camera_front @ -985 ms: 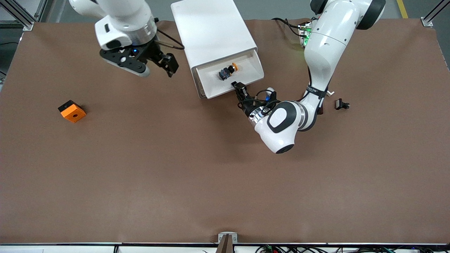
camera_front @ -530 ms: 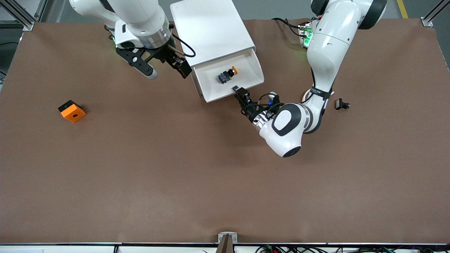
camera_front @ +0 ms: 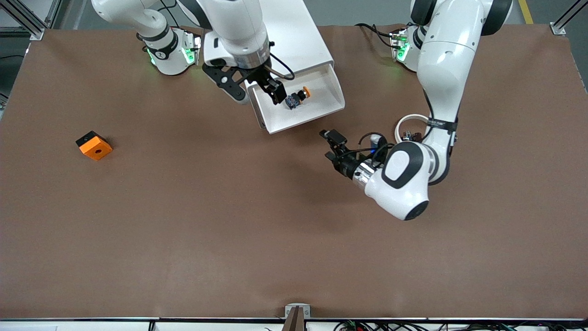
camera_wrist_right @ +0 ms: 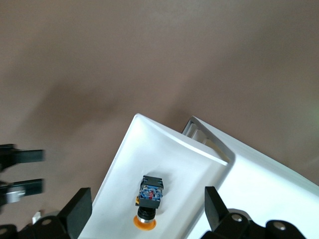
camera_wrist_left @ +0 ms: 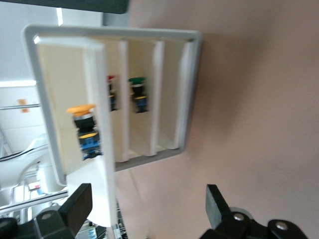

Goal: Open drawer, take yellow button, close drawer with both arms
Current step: 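Grasp the yellow button with the right gripper while the left gripper releases, then lift the button from the drawer with the right gripper while the left repositions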

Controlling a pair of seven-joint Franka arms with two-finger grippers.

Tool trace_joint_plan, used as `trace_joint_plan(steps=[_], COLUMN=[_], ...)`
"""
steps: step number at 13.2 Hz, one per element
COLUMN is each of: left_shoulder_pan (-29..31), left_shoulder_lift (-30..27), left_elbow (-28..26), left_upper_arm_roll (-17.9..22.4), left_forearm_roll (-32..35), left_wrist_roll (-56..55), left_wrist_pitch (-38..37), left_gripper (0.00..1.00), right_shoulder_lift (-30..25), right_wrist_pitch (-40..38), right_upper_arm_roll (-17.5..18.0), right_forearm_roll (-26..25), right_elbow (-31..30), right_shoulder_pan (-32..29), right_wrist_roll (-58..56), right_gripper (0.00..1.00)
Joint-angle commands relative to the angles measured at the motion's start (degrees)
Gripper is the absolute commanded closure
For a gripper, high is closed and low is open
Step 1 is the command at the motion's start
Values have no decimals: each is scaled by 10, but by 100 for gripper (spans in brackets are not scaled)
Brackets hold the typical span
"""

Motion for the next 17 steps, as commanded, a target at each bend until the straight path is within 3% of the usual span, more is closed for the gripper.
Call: trace_joint_plan(steps=[1, 6, 9, 13, 15, 17], left_shoulder_pan=[-3, -4, -16, -81, -91, -90], left_shoulder_lift=[-4, -4, -15, -21, -31, -54], left_elbow=[8, 8, 8, 7, 6, 3], left_upper_arm_roll=[37, 55, 52, 53, 51, 50], left_forearm_roll=[50, 208, 306, 454, 490, 491], left_wrist_roll=[73, 242, 337, 396, 423, 538], left_wrist_pitch=[-6, 1, 69, 111, 140, 151], left_gripper=[0, 0, 0, 0, 0, 0], right_shoulder_lift=[43, 97, 99, 114, 119, 120], right_wrist_pitch=[17, 20, 20, 45, 44, 42], right_upper_arm_roll=[-4, -3, -4, -4, -5, -5], right_forearm_roll=[5, 18, 57, 59, 58, 56], right_elbow=[10, 9, 7, 5, 1, -6], right_shoulder_pan=[34, 64, 67, 66, 65, 65], right_wrist_roll=[1, -9, -14, 16, 28, 28], right_gripper=[0, 0, 0, 0, 0, 0])
